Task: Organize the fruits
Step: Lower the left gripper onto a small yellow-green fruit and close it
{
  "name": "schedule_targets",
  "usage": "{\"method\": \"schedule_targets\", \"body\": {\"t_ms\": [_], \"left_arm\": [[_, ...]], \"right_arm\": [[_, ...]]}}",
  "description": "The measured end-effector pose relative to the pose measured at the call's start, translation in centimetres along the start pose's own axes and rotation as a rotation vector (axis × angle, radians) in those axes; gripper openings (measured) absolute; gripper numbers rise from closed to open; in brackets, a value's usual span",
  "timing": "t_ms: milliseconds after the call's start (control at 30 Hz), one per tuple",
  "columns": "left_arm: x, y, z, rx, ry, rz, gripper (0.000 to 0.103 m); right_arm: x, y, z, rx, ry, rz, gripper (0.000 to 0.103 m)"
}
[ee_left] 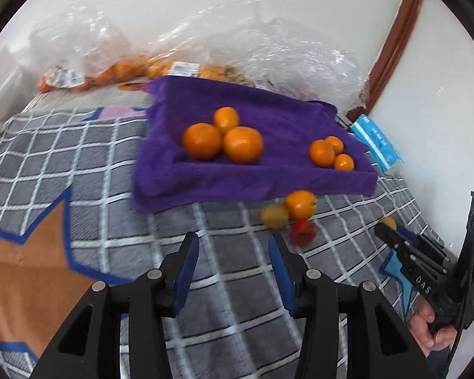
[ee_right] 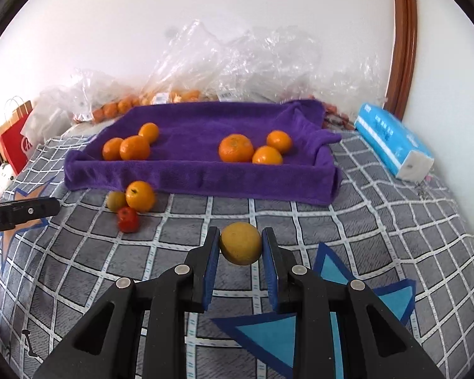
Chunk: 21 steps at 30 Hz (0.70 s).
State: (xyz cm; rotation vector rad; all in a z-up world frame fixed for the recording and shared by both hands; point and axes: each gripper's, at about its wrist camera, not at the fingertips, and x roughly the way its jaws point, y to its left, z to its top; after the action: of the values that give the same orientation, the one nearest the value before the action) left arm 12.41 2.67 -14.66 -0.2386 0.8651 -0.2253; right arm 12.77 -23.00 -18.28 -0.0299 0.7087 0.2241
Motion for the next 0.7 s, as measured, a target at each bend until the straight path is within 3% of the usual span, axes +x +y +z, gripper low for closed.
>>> {"method": "schedule_targets", "body": {"t_ms": [267, 333, 467, 533, 700], "left_arm": [[3.0, -2.3, 2.0, 0.014, 0.028, -0.036, 0.041], [3.6, -2.3, 1.8, 0.001, 0.04, -0.034, 0.032], [4.4, -2.0, 1.8, -0.032, 0.053, -0.053, 0.03], [4.9, -2.1, 2.0, -0.036, 0.068, -0.073, 0.024], [4.9, -2.6, 1.6, -0.004, 0.06, -0.057, 0.025]], "right_arm": [[0.5, -1.7, -0.1, 0.086, 0.015, 0.081, 0.027], [0.5, -1.6, -0.1, 0.082, 0.011, 0.094, 0.027], [0.7, -1.3, -0.1, 0.065, 0.022, 0.12, 0.027], [0.7, -1.2, -0.1, 0.061, 0.025, 0.125, 0.027], [0.8, -1.4, 0.0, 0.066, 0.024, 0.13, 0.027]]}}
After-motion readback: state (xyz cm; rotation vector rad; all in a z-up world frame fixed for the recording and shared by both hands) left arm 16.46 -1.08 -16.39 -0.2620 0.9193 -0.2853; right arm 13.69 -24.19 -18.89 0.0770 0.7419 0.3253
